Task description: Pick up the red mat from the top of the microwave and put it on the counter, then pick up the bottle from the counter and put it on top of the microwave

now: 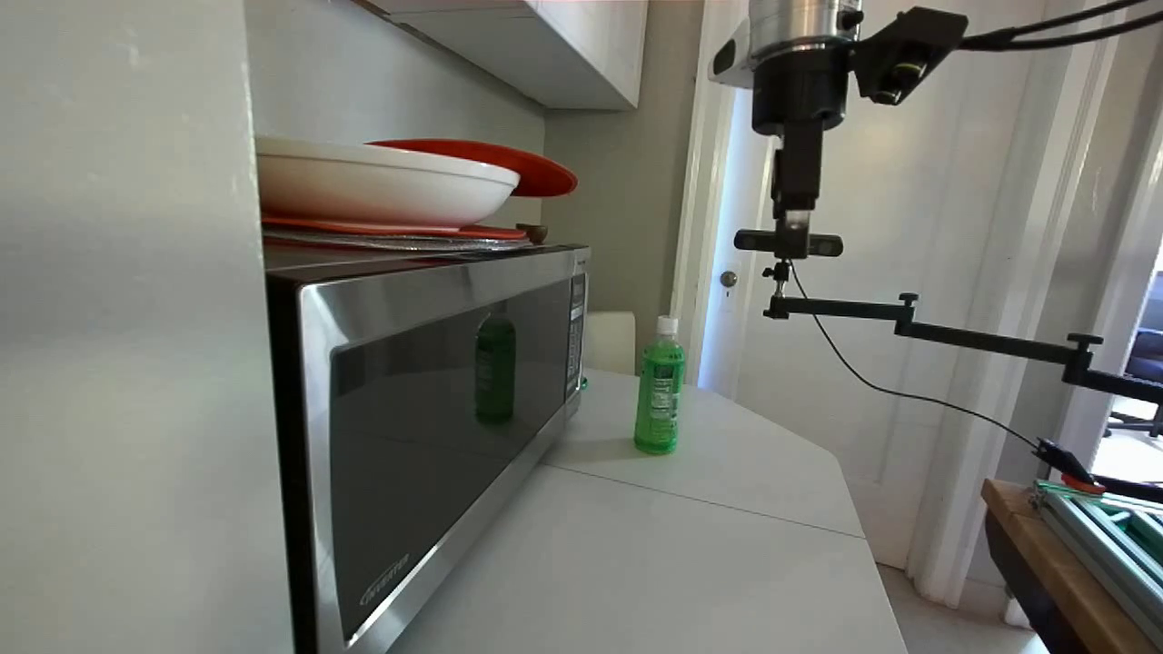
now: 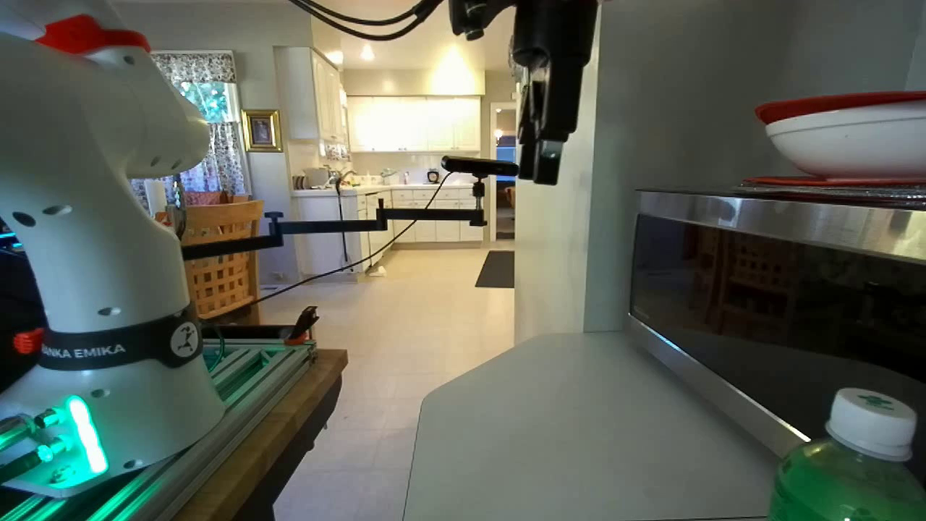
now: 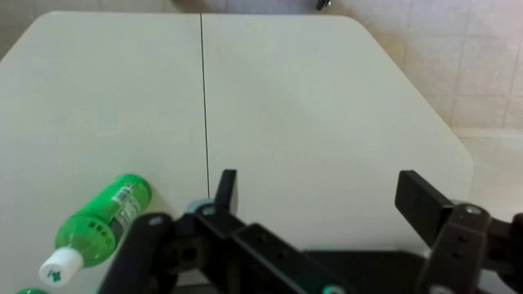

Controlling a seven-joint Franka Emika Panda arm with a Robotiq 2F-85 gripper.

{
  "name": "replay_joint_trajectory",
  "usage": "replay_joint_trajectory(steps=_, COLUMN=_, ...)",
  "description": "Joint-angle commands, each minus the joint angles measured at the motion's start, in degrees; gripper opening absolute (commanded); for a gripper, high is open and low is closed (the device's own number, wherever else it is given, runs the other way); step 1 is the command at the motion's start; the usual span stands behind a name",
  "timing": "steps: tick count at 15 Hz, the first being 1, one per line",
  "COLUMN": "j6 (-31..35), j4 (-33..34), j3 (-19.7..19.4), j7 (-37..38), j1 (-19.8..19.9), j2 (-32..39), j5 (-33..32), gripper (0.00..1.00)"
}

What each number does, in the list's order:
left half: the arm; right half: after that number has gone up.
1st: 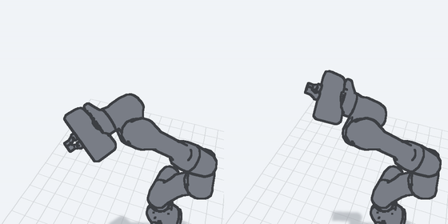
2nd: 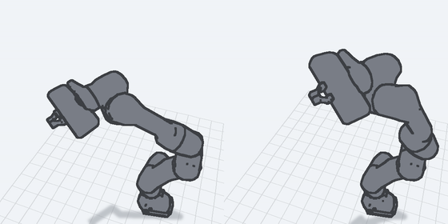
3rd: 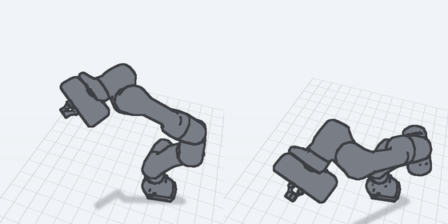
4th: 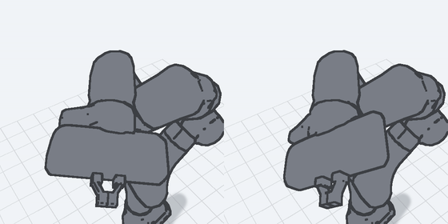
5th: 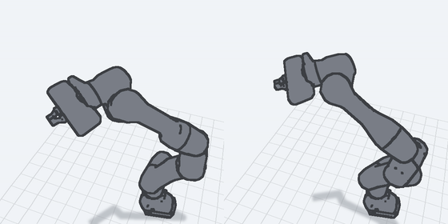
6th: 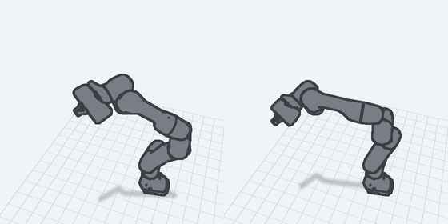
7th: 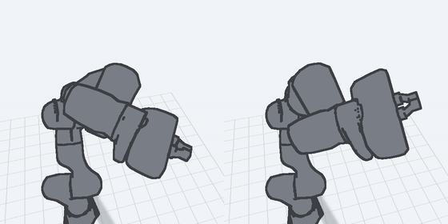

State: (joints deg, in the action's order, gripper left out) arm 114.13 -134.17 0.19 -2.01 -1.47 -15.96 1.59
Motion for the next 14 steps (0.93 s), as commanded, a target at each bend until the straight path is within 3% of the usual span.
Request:
replay_joint_trajectory(steps=1, j6=2.5, j4=6.1, j3=-0.5, j7=-3.6, j1=0.3, j2=3.2, j5=-0.8, gripper=1.0)
replay_joint_trajectory(steps=6, j6=6.8, j4=14.6, j3=0.0, j7=-8.6, j1=-0.6, j2=7.5, j5=-0.9, gripper=1.0)
replay_joint_trajectory(steps=7, j6=6.6, j4=12.1, j3=0.1, j7=-6.2, j1=-0.2, j2=5.4, j5=0.0, gripper=1.0)
replay_joint_trajectory(steps=11, j6=6.5, j4=12.6, j3=0.1, j7=-6.2, j1=-0.2, j2=5.9, j5=0.0, gripper=1.0)
replay_joint_trajectory(steps=14, j6=6.2, j4=13.2, j3=0.9, j7=-8.1, j1=0.1, j2=6.8, j5=-8.2, gripper=1.0)
